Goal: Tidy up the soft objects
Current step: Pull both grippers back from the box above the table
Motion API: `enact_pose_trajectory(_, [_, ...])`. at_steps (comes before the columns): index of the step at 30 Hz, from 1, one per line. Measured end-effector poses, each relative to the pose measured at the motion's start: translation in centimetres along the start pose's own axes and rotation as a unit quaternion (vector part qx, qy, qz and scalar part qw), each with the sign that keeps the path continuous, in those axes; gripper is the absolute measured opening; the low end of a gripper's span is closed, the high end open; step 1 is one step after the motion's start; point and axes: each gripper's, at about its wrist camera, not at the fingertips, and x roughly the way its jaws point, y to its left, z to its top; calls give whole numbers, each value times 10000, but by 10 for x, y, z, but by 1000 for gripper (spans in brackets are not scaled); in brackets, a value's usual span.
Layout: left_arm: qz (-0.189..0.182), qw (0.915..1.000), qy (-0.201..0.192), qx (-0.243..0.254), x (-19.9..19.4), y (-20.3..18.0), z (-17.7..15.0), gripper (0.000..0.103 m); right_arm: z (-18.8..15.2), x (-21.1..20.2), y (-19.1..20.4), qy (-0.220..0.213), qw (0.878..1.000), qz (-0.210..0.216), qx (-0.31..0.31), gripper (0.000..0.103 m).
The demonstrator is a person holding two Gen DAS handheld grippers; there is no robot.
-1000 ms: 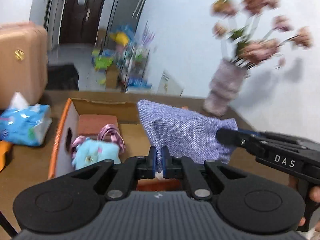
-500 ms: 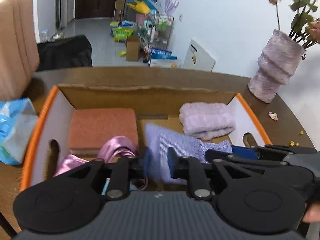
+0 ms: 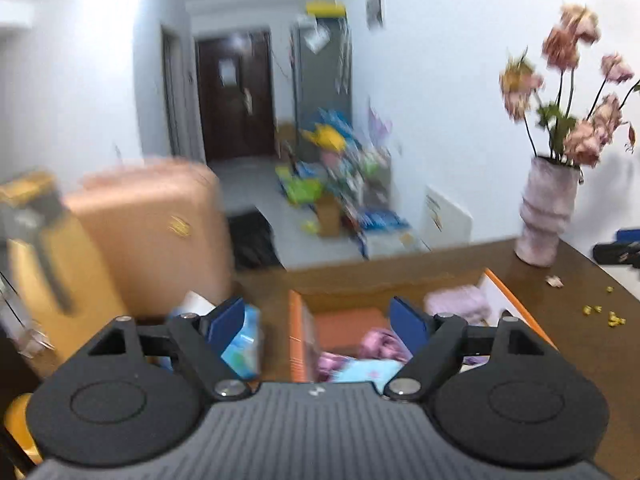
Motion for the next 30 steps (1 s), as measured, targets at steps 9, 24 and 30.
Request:
enact_pose_trajectory(9, [247, 9978, -610, -33, -93, 8, -14, 94, -14, -79, 24, -629, 9979, 75, -119, 82])
enact_pose_trajectory(24, [209, 9932, -1113, -269, -238, 0, -215, 103, -233, -214, 81, -1219, 9896, 608, 468, 91])
enact_pose_trajectory(30, [-42, 9967, -757, -280, -233, 3, -225, 103, -254, -206, 87, -917, 9941, 401, 424, 91])
